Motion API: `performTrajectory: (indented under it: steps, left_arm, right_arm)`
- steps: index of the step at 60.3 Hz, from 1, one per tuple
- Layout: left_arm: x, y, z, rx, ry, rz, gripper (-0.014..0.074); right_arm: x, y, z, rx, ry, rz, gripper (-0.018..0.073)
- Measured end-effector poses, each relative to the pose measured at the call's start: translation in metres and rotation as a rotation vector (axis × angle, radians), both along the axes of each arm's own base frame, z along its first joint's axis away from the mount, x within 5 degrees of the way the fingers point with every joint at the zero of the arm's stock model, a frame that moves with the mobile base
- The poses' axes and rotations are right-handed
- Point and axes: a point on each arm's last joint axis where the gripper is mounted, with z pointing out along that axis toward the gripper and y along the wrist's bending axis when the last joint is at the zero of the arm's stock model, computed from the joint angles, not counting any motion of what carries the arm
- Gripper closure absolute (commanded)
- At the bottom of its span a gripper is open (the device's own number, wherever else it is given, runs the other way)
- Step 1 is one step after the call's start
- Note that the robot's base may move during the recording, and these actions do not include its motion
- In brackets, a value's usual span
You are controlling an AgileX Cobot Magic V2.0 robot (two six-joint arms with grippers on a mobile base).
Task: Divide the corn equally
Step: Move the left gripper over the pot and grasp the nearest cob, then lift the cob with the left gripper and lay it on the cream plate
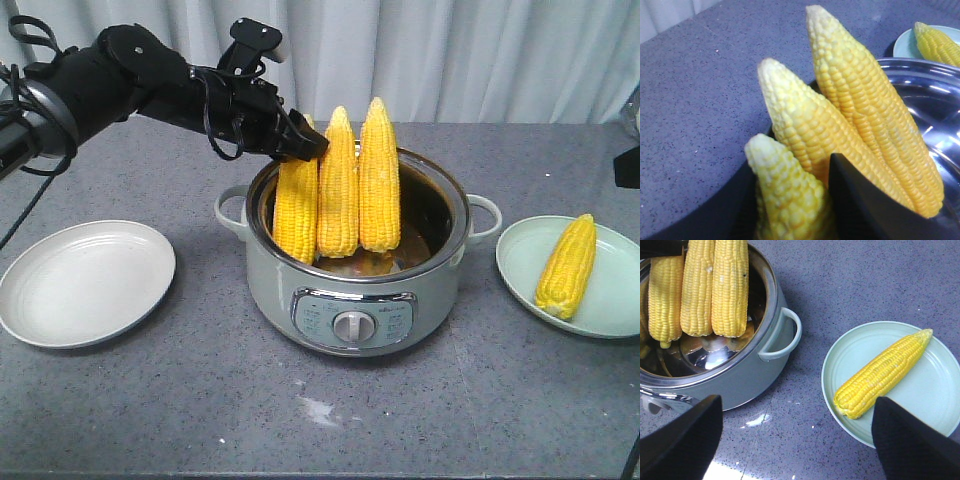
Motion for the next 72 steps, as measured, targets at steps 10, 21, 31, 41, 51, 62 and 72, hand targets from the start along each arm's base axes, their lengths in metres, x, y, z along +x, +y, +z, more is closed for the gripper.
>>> performTrajectory:
  steps: [10,21,31,41,51,62,72]
  left_arm:
    - [-0.004,0.001,0.006,0.002,-0.002,-0.011,0.0512]
    - [-0.016,0.005,0.035,-0.018,-0.057,-0.013,0.0511]
    - [-0.035,0.017,0.085,-0.080,-0.122,0.037,0.0507]
    - [-0.048,0.047,0.143,-0.121,-0.206,0.134,0.0503]
    - [-0.058,0.085,0.171,-0.023,-0.196,0.253,0.0503]
    - [-0.058,0.119,0.150,0.168,-0.023,0.370,0.0503]
    - [-0.050,0.139,0.124,0.221,0.097,0.437,0.0503]
  right_arm:
    - [0.000,0.000,0.000,0.000,0.000,0.000,-0.0021]
    - [0.000,0.000,0.000,0.000,0.001,0.000,-0.0021]
    - [0.000,0.000,0.000,0.000,0.001,0.000,-0.0021]
    - [0.000,0.000,0.000,0.000,0.001,0.001,-0.0021]
    - [0.000,0.000,0.000,0.000,0.003,0.002,-0.0021]
    - [0.000,0.000,0.000,0.001,0.003,0.002,-0.0021]
    - [0.000,0.000,0.000,0.004,0.003,0.003,-0.0021]
